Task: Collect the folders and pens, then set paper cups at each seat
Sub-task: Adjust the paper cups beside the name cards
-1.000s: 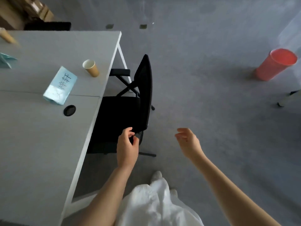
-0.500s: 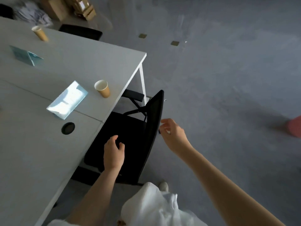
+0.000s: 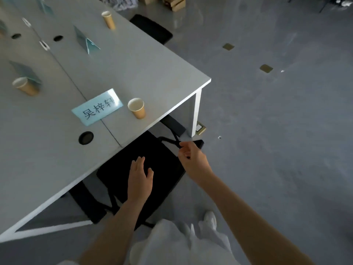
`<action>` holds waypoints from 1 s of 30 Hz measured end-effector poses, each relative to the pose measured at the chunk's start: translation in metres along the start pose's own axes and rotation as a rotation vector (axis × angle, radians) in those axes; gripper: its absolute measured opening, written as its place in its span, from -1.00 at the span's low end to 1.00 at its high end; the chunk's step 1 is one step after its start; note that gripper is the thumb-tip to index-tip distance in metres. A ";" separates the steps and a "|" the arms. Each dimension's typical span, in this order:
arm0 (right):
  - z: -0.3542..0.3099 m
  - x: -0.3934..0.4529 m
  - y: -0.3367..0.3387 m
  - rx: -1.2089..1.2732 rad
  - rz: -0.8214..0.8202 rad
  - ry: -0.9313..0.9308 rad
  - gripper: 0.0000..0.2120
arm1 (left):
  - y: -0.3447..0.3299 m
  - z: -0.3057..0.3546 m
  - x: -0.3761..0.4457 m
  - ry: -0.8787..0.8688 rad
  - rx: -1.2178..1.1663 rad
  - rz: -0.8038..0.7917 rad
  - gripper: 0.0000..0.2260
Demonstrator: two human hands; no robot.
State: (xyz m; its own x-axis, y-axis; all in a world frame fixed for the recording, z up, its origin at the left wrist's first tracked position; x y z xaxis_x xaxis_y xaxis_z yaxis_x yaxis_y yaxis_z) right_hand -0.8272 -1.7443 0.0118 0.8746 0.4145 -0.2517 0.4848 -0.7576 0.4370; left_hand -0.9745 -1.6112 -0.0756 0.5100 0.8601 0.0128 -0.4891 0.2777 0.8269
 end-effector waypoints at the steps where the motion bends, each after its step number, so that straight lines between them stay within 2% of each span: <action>1: -0.005 0.018 0.007 -0.015 -0.052 0.025 -0.72 | -0.003 0.011 0.004 0.049 0.002 0.039 -0.54; 4: -0.017 0.039 0.012 -0.027 -0.094 0.087 -0.72 | -0.002 0.026 0.007 0.052 0.008 0.084 -0.54; 9: -0.036 0.099 -0.011 -0.108 -0.267 0.181 -0.66 | -0.016 0.039 0.024 0.171 0.070 0.169 -0.54; 14: -0.060 0.154 -0.058 -0.163 -0.333 0.255 -0.43 | -0.019 0.027 0.072 0.259 0.151 0.233 -0.52; 23: -0.080 0.257 -0.167 -0.311 -0.377 0.251 0.00 | -0.048 -0.018 0.204 0.317 0.241 0.117 -0.41; 27: -0.075 0.280 -0.203 -0.356 -0.434 0.261 0.03 | -0.064 -0.041 0.244 0.313 0.280 0.061 -0.39; 30: -0.067 0.285 -0.222 -0.381 -0.435 0.298 -0.06 | -0.076 -0.057 0.255 0.304 0.320 0.011 -0.37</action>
State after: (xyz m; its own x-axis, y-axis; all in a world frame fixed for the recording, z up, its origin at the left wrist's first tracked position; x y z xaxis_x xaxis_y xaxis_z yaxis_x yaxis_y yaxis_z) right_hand -0.6845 -1.4246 -0.0993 0.5365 0.8065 -0.2485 0.7167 -0.2799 0.6388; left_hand -0.8477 -1.3884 -0.1672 0.2513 0.9624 -0.1033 -0.2252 0.1619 0.9608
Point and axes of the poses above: each hand's wrist, its own x-axis towards the middle knuckle, its own y-axis out of the back of the hand, z = x × y, the point moved 4 cm from there along x, towards the middle knuckle, and after that the axes turned 14 degrees about z, right-handed, at the moved point
